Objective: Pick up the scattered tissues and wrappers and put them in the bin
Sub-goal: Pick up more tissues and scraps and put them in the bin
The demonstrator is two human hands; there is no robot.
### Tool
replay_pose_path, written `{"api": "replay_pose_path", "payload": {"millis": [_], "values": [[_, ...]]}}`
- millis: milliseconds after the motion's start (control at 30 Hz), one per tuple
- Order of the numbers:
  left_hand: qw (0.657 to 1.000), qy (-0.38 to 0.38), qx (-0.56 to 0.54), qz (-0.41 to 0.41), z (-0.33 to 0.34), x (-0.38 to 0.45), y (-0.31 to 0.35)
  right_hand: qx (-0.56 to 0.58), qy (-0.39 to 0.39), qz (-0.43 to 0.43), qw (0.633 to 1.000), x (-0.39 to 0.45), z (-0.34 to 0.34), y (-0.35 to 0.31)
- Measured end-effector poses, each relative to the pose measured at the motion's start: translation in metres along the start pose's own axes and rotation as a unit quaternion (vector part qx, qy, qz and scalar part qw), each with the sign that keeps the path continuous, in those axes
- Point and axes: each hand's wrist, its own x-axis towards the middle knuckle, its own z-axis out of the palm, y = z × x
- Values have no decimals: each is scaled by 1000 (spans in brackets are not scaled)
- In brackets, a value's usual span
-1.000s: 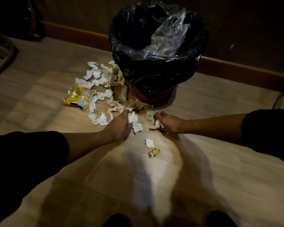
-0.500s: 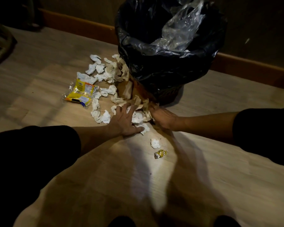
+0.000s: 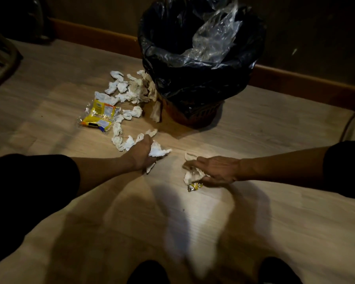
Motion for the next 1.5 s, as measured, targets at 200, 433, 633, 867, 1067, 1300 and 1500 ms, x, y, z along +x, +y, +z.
{"api": "replay_pose_path", "payload": {"millis": [200, 433, 633, 867, 1067, 1300, 1500], "values": [[965, 8, -114, -237, -5, -6, -3, -36, -70, 25, 997, 12, 3, -27], [955, -52, -53, -287, -26, -1, -14, -82, -112, -24, 990, 44, -9, -36], [955, -2, 60, -291, -21, -7, -17, -86, -102, 14, 991, 39, -26, -33], [969, -38, 94, -225, -29, -11, -30, -98, -83, 36, 991, 27, -52, -40], [969, -68, 52, -231, -36, -12, -25, -106, 11, -3, 994, 26, -87, -52], [981, 27, -47, -186, -98, -12, 32, -87, 97, -51, 990, 12, -176, -72], [977, 146, -93, -124, -159, -12, 70, -66, 229, -11, 971, -20, -261, -77]]}}
